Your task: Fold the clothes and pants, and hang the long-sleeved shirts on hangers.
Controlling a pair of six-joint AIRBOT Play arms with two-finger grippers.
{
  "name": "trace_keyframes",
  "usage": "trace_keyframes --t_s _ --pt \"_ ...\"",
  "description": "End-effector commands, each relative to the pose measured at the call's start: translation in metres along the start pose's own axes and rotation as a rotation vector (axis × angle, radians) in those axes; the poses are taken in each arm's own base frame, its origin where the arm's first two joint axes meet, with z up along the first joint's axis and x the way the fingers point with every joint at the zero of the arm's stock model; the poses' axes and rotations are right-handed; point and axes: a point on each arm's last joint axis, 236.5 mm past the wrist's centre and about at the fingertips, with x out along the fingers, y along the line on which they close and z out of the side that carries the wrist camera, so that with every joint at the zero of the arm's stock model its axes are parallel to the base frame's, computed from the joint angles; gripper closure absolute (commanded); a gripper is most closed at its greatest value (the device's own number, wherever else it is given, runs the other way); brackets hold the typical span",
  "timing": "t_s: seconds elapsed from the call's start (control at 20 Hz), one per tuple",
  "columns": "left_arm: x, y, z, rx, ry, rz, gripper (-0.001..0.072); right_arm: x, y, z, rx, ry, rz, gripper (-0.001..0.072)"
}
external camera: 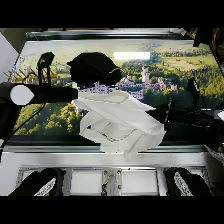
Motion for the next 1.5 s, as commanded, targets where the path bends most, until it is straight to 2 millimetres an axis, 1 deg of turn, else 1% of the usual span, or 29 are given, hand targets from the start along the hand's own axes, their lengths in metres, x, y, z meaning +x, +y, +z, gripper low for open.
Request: trace_keyframes --t_s 0.0,0.1,0.25,0.3,0.45,0.65,0.75,0.95,1.05,1.35,1.4,1.45 --pt "-0.041 -0.03 0.032 0.084 -0.096 -0.049 0.0694 0.018 0.003 0.011 0.005 -0.098 0.02 0.0704" --pt "-0.05 -0.054 0.038 0.168 -0.084 -0.082 0.0694 0.029 0.009 0.024 0.006 -0.154 0.045 0.0704" --pt "-0.052 -0.069 0.048 0.257 -0.07 -0.052 0.0694 0.035 0.015 0.045 0.013 -0.236 0.055 0.0705" --pt "-0.053 -0.074 0.052 0.276 -0.069 -0.047 0.0694 0.035 0.015 0.048 0.016 -0.249 0.056 0.0704" --pt "-0.057 -0.099 0.057 0.317 -0.077 -0.085 0.0694 0.037 0.021 0.048 0.013 -0.246 0.075 0.0705" --pt "-0.059 -0.124 0.057 0.358 -0.085 -0.126 0.0693 0.046 0.038 0.045 0.003 -0.229 0.122 0.0704" --pt "-0.06 -0.131 0.056 0.369 -0.091 -0.141 0.0693 0.048 0.039 0.045 0.003 -0.229 0.124 0.0704" --pt "-0.061 -0.151 0.045 0.398 -0.077 -0.18 0.0694 0.046 0.035 0.059 0.027 -0.287 0.105 0.0704" --pt "-0.062 -0.157 0.042 0.409 -0.074 -0.19 0.0693 0.045 0.033 0.061 0.034 -0.298 0.099 0.0702" --pt "-0.062 -0.156 0.041 0.408 -0.072 -0.19 0.069 0.045 0.033 0.061 0.036 -0.297 0.1 0.0696" --pt "-0.063 -0.156 0.042 0.408 -0.075 -0.19 0.0497 0.045 0.033 0.061 0.036 -0.297 0.1 0.0696" --pt "-0.065 -0.156 0.042 0.408 -0.08 -0.191 0.0227 0.045 0.033 0.061 0.037 -0.299 0.1 0.0696"
